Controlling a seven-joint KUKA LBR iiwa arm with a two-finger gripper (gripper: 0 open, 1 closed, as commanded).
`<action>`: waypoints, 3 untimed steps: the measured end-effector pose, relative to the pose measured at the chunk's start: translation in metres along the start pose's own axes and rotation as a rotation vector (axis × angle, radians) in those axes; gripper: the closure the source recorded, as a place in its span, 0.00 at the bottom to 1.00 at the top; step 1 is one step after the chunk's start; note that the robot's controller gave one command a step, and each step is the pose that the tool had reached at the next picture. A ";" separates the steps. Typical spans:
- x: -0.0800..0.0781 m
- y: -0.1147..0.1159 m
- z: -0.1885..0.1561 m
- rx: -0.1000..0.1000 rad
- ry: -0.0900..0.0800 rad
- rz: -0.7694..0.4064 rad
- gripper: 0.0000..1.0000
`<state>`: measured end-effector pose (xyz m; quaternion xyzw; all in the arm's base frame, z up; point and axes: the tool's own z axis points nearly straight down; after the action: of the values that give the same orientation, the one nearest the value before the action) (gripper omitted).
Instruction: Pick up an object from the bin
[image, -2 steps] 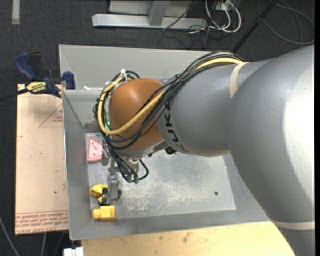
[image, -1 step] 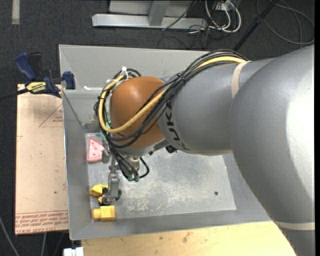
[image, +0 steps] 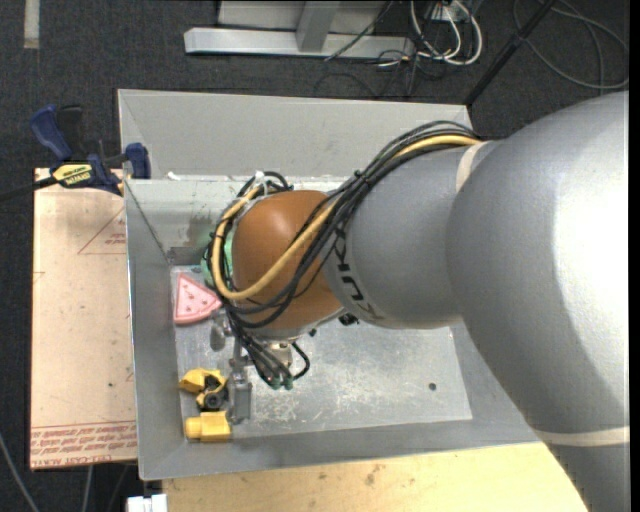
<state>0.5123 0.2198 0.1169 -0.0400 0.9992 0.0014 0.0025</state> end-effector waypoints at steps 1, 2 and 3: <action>0.001 -0.019 0.044 0.001 0.004 -0.077 0.00; -0.006 -0.003 0.047 0.003 0.005 -0.031 0.00; 0.012 0.022 0.047 0.003 0.002 -0.105 0.00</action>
Offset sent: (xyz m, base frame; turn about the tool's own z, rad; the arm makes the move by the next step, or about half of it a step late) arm 0.0093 0.0203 -0.0459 0.0026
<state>0.4987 0.2407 0.0700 -0.0922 0.9957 -0.0004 0.0016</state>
